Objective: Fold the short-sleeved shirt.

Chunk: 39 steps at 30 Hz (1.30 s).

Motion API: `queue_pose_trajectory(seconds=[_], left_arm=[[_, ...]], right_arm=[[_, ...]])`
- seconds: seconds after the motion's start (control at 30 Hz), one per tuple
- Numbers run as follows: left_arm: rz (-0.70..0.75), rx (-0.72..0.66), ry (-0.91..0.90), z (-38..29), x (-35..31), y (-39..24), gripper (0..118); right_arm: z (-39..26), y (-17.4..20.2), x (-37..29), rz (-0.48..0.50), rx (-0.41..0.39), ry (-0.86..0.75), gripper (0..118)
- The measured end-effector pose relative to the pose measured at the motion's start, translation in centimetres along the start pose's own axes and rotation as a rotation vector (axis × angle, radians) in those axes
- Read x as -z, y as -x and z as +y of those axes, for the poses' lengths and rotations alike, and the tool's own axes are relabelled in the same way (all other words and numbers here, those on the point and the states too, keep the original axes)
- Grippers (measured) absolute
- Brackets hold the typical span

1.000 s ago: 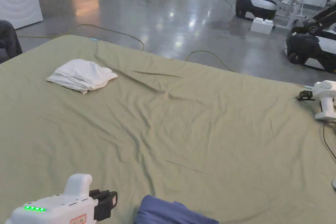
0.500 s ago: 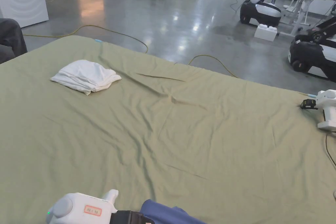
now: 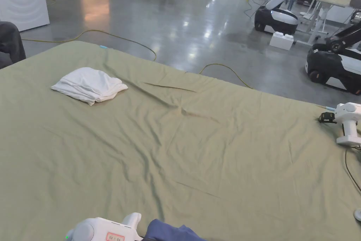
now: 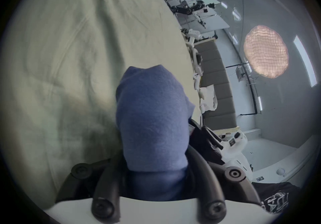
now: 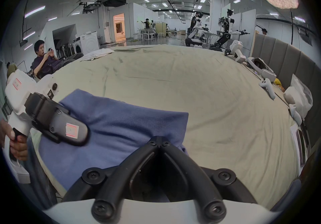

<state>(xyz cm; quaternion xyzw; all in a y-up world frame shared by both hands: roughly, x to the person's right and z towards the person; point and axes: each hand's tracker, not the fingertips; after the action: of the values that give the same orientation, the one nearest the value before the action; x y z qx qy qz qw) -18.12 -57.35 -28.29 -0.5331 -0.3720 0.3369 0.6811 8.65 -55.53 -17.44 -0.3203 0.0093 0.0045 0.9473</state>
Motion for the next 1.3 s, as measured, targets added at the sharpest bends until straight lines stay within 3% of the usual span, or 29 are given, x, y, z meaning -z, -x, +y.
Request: queue_pose_trajectory(seconds=[0.17, 0.3, 0.47, 0.83, 1.1, 1.17, 1.27, 1.3], left_arm=[[-0.023, 0.017, -0.027, 0.9, -3.2, -2.8, 23], [0.006, 0.055, -0.057, 3.9, -9.0, -4.2, 23], [0.153, 0.098, -0.116, 7.7, -17.3, -4.2, 23], [0.356, -0.067, -0.159, 12.5, -31.4, 0.6, 23], [0.603, -0.229, -0.16, 11.4, -33.9, 3.2, 23], [0.66, -0.243, -0.157, 11.0, -34.0, 2.9, 32], [0.797, -0.166, -0.185, 10.8, -34.8, 1.3, 64], [0.841, -0.151, -0.197, 10.7, -35.2, 0.6, 64]], right_arm=[[2.6, -0.8, -1.2, -0.023, -0.008, -0.067, 0], [6.8, -3.6, -2.0, -0.073, 0.005, -0.171, 0], [12.6, -7.6, -3.6, -0.134, 0.012, -0.29, 0], [18.2, -13.0, -6.3, -0.225, 0.049, -0.409, 0], [16.5, -13.1, -6.0, -0.231, 0.042, -0.375, 0], [16.2, -13.2, -5.7, -0.229, 0.047, -0.359, 0], [16.1, -13.3, -5.3, -0.227, 0.053, -0.347, 0], [16.1, -13.3, -5.3, -0.227, 0.055, -0.346, 0]])
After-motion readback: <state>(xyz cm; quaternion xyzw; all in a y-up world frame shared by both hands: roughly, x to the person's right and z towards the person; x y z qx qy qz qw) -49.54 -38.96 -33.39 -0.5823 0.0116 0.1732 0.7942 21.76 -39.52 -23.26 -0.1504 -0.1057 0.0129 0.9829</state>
